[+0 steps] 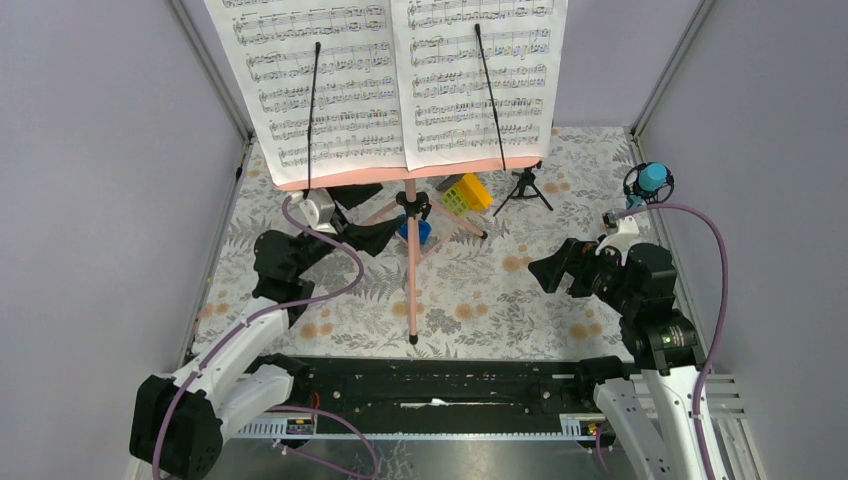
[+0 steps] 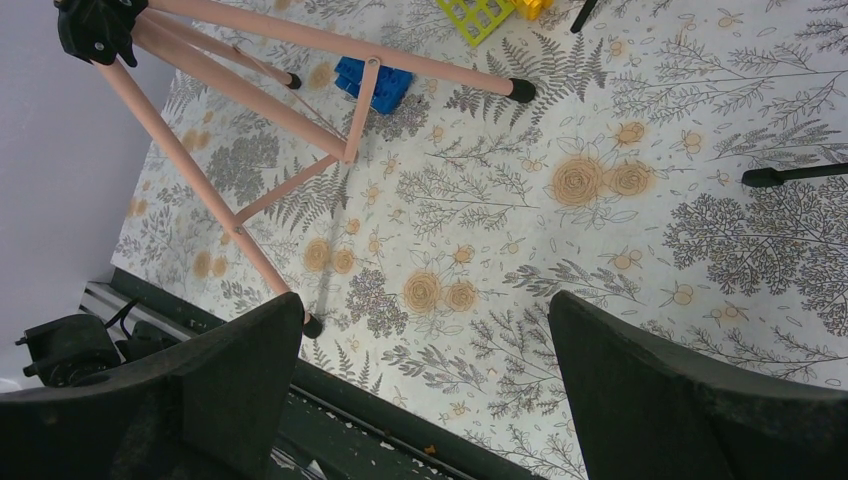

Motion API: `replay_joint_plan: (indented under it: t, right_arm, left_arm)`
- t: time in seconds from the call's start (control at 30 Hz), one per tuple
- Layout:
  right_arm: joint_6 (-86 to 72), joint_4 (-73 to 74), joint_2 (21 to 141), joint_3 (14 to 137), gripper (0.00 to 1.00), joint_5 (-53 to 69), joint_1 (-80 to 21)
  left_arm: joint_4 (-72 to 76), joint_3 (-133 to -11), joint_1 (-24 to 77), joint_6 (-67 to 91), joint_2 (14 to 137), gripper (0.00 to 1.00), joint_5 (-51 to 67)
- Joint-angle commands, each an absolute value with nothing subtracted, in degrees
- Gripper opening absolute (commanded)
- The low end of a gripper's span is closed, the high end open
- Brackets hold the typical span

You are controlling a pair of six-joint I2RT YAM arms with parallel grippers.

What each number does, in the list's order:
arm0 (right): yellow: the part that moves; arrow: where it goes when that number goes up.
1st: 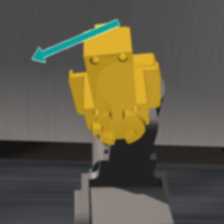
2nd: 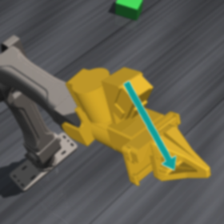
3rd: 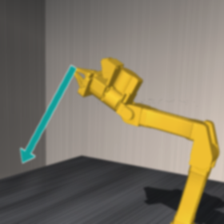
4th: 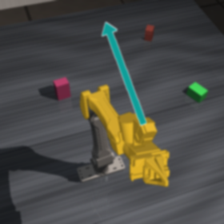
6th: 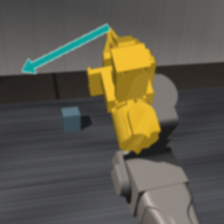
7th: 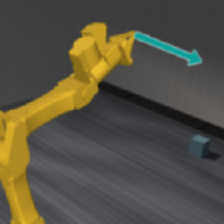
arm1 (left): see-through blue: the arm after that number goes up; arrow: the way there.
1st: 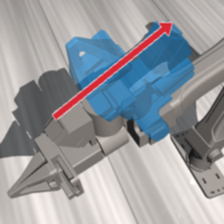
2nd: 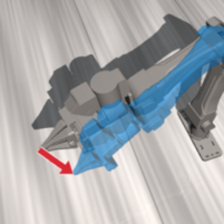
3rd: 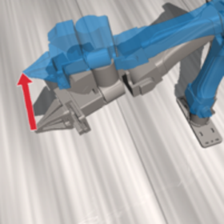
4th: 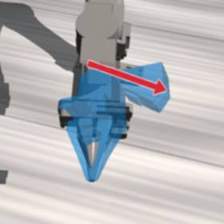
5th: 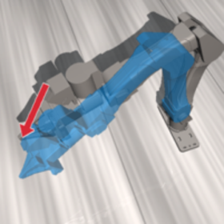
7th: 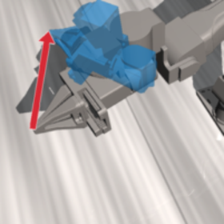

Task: Pack up the instrument practice props

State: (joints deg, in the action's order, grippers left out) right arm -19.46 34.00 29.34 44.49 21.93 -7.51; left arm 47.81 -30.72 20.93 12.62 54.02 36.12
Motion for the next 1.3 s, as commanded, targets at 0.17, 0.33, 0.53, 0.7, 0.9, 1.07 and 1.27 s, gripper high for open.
replay_joint_plan:
  t: [0.17, 0.33, 0.53, 0.7, 0.9, 1.07, 1.27]
  right_arm:
    - [-18.34, 33.04, 29.53, 46.17, 1.00, 20.97, -7.66]
    - [-18.21, 33.05, 29.64, 46.38, 1.00, 20.48, -7.69]
    - [-18.03, 33.05, 29.93, 46.95, 1.00, 19.61, -7.71]
    - [-18.04, 33.05, 30.13, 48.25, 1.00, 19.39, -7.65]
    - [-18.42, 33.13, 31.06, 50.97, 1.00, 19.10, -7.66]
    - [-19.10, 34.19, 32.02, 53.17, 1.00, 18.98, -7.69]
    - [-20.13, 35.20, 32.51, 53.67, 1.00, 17.97, -7.66]
  left_arm:
    - [41.17, -26.09, 20.52, 15.81, 47.53, 0.87, 26.49]
    - [34.07, -22.19, 20.54, 17.51, 38.13, 0.88, 19.72]
    - [12.54, -25.51, 20.60, 29.73, 27.77, 0.99, -0.17]
    - [-22.16, -38.94, 20.53, 41.63, 29.19, 0.99, -15.02]
    - [-41.16, -49.89, 20.59, 42.23, 34.13, 0.99, -8.40]
    - [-57.49, -55.66, 20.57, 48.92, 39.17, 0.99, -9.33]
    - [-62.45, -57.05, 20.55, 53.48, 36.71, 0.99, -11.46]
